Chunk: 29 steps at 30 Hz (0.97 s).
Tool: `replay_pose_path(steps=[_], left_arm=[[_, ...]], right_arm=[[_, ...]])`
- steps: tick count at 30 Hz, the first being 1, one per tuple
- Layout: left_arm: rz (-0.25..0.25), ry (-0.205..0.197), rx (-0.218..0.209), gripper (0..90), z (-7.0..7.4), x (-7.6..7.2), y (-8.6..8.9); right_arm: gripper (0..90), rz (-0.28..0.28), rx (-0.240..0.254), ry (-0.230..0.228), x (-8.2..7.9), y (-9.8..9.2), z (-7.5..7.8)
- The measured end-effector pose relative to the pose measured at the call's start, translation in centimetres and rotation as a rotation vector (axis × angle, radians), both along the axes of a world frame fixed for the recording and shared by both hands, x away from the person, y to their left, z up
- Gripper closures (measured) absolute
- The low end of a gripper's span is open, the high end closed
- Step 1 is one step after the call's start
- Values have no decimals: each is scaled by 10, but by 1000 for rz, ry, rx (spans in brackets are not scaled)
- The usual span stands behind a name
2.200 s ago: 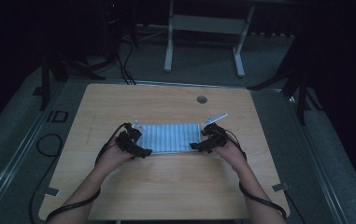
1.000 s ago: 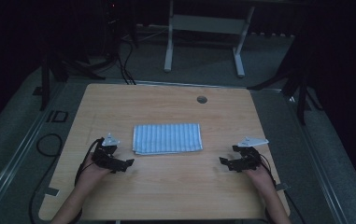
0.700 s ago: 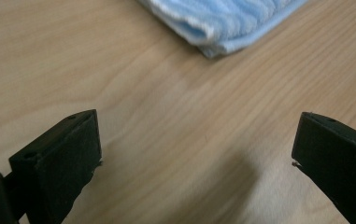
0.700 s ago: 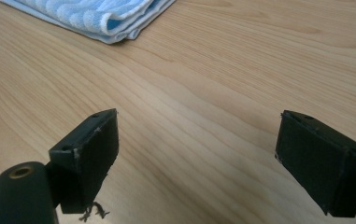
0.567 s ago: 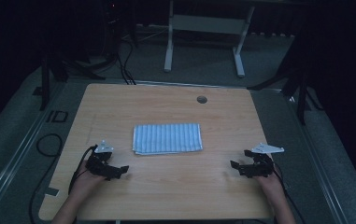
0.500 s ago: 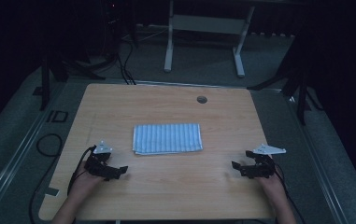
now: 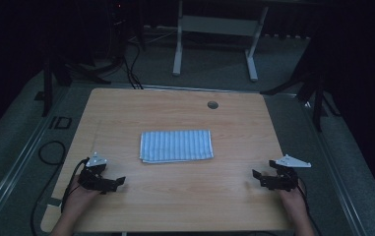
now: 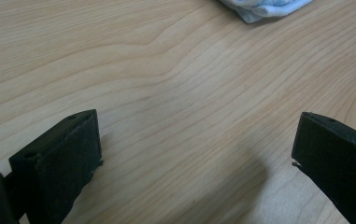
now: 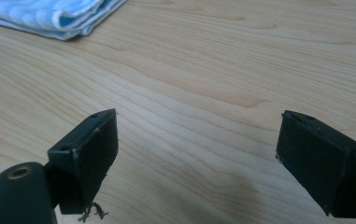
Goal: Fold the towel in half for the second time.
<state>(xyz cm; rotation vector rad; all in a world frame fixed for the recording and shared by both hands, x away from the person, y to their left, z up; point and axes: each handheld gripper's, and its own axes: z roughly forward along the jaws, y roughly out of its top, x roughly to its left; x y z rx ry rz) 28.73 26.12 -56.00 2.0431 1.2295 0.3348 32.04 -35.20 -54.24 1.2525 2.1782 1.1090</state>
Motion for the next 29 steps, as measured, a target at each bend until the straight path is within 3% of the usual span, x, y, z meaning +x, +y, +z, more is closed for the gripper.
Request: replay_pose_path(steps=[8,11,16,29], left_arm=[[-8,-66,0,13,4,-6,1],[-1,-92,9,13,5,-9,1],[-2,-107,24,13,5,-10,-1],[38,-142,-6,13,8,-12,4]], right_arm=[[124,-41,-9,-48,-2,-2,0],[120,-84,-26,-83,-4,-2,0],[120,-94,-27,-86,-5,-2,-1],[120,-121,-41,-91,-4,-2,-2]])
